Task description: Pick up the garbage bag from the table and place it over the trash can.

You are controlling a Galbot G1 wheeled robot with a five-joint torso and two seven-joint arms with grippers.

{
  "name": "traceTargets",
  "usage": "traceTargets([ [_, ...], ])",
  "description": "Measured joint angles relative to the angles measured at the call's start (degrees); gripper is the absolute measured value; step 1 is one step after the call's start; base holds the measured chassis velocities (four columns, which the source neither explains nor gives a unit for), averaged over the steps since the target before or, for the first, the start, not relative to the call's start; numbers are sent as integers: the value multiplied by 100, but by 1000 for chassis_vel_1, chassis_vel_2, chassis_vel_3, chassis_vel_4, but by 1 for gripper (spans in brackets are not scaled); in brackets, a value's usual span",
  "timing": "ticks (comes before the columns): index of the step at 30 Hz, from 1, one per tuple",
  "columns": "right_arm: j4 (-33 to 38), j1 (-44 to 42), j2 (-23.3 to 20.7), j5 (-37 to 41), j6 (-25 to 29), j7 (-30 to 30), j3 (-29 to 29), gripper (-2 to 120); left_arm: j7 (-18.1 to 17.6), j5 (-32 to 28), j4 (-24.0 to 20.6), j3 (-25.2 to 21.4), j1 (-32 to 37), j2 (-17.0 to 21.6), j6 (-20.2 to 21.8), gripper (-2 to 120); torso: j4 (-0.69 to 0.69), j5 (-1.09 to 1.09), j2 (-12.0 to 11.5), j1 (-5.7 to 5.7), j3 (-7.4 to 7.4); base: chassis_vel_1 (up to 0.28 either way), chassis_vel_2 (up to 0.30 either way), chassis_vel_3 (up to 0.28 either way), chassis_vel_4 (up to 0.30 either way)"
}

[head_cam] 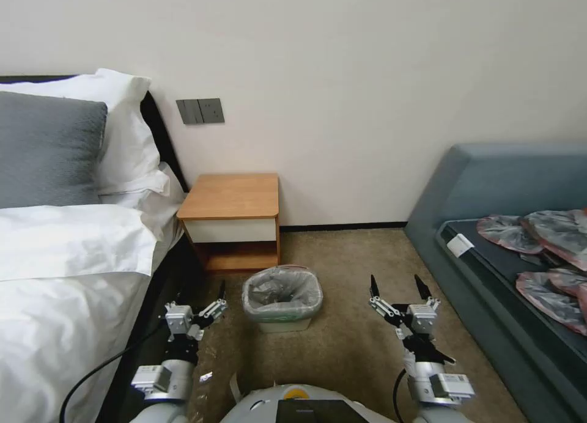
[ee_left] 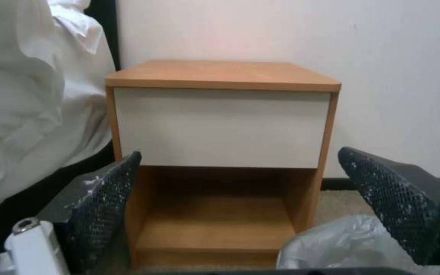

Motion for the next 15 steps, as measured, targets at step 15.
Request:
traceTargets([
  [15,-16,4,-13,1,0,5,-12,100,-3,10,12,14,-13,-2,9,99,0,-1,0,0,0,0,0,0,0],
])
